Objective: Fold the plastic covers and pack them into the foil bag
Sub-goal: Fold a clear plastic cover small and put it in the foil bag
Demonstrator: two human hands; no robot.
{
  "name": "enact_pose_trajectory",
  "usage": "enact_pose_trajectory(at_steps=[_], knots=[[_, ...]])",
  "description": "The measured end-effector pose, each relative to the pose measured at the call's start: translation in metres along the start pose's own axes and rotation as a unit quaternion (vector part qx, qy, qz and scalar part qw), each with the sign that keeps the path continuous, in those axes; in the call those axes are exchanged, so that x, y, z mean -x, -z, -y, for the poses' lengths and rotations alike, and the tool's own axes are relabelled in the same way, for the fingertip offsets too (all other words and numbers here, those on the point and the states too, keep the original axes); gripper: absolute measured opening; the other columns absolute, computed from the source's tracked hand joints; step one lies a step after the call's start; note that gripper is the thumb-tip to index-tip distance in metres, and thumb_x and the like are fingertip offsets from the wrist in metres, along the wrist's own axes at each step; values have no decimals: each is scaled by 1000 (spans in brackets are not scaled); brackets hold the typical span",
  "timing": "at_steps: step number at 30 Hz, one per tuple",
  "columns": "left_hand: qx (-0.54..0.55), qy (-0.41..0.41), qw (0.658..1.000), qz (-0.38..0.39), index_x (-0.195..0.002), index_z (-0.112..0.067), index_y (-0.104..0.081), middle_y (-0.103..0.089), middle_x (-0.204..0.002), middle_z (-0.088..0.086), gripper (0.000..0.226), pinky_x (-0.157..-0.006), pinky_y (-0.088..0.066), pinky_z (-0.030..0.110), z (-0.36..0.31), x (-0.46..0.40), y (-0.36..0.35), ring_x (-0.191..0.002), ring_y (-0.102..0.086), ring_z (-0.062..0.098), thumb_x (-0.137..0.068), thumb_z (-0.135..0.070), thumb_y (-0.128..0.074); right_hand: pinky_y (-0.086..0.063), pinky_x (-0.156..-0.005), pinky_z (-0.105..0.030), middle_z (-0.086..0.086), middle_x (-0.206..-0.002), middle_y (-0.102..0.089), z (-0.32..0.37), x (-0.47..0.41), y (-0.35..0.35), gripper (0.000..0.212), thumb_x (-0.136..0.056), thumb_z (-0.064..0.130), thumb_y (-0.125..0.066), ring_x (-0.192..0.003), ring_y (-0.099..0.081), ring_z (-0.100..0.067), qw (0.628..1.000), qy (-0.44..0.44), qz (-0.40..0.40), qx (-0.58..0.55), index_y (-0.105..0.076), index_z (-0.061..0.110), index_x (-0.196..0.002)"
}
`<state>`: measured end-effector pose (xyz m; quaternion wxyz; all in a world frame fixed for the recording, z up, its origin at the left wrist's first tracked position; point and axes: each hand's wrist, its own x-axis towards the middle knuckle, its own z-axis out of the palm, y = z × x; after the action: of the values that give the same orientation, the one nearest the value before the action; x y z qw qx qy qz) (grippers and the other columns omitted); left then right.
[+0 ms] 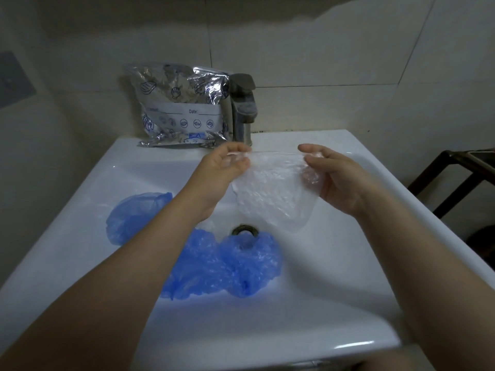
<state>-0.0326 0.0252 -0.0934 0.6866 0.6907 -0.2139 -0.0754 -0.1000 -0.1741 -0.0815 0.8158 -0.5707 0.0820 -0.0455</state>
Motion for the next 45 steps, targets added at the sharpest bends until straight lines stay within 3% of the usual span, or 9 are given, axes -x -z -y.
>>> enact_pose_trajectory(at_steps=[4,7,11,15,21,27,33,38,45], knots=[[28,-14,999,13,-93,-29,-66,-68,-86,-19,37,-94,-43,28,-4,3,-4,-91,-59,5,-93,2,-46,-50,-53,-18,2,-64,-62,-3,-1,-2,29,-90,-1,-41,-55,-59,-11,998,-22,4,-64,-60,19,-85],[34,17,999,22,-77,-18,-67,-69,-72,-15,41,-74,-47,20,-10,7,-9,-74,-61,2,-90,7,-37,-46,-52,-18,2,-59,-58,-7,-1,-7,44,-85,-9,-35,-54,-52,-12,1000,-7,-1,-21,-62,18,-64],[19,69,997,-26,-60,-20,-67,-64,-62,-11,27,-65,-45,24,-13,6,-9,-63,-59,4,-85,-17,-55,-50,-55,-19,-1,-63,-63,-12,0,-14,30,-89,-1,-44,-57,-57,-12,997,6,-19,80,-67,9,-73],[-45,47,997,-42,-73,-21,-63,-62,-76,-10,15,-70,-49,23,-5,7,-9,-71,-57,8,-78,-10,-72,-49,-64,-22,-6,-74,-61,-19,2,-16,17,-90,14,-58,-64,-56,-11,982,39,11,182,-67,0,-94],[6,54,998,1,-93,-25,-66,-63,-98,2,34,-88,-50,33,-10,6,-4,-85,-58,17,-80,6,-63,-48,-68,-17,-6,-84,-64,-11,-1,-9,18,-84,-4,-59,-69,-58,-10,974,84,13,209,-66,9,-94],[-170,14,985,0,-101,-15,-69,-62,-94,-3,16,-71,-42,6,-2,3,-4,-78,-54,0,-86,-8,-64,-39,-59,-10,1,-72,-60,-9,1,-6,10,-87,7,-62,-64,-49,-5,908,132,-19,398,-68,14,-85],[-127,-50,988,66,-97,-21,-65,-61,-93,-11,19,-77,-39,2,-10,6,4,-80,-55,-14,-89,-6,-59,-49,-77,-24,-3,-80,-68,-4,1,6,12,-89,9,-58,-77,-61,-13,961,81,20,264,-70,12,-85],[-84,-76,992,57,-101,-26,-61,-59,-95,-8,30,-81,-43,5,-12,6,8,-81,-54,-13,-90,1,-54,-52,-66,-21,0,-72,-65,3,2,9,18,-88,1,-54,-64,-60,-11,987,57,59,137,-65,15,-87],[-75,25,997,-16,-70,-18,-63,-62,-72,-13,29,-71,-39,14,-7,5,-8,-75,-55,2,-88,-2,-48,-43,-57,-17,-2,-73,-56,-7,-1,-3,34,-88,-10,-41,-56,-47,-8,965,96,31,243,-59,14,-72]])
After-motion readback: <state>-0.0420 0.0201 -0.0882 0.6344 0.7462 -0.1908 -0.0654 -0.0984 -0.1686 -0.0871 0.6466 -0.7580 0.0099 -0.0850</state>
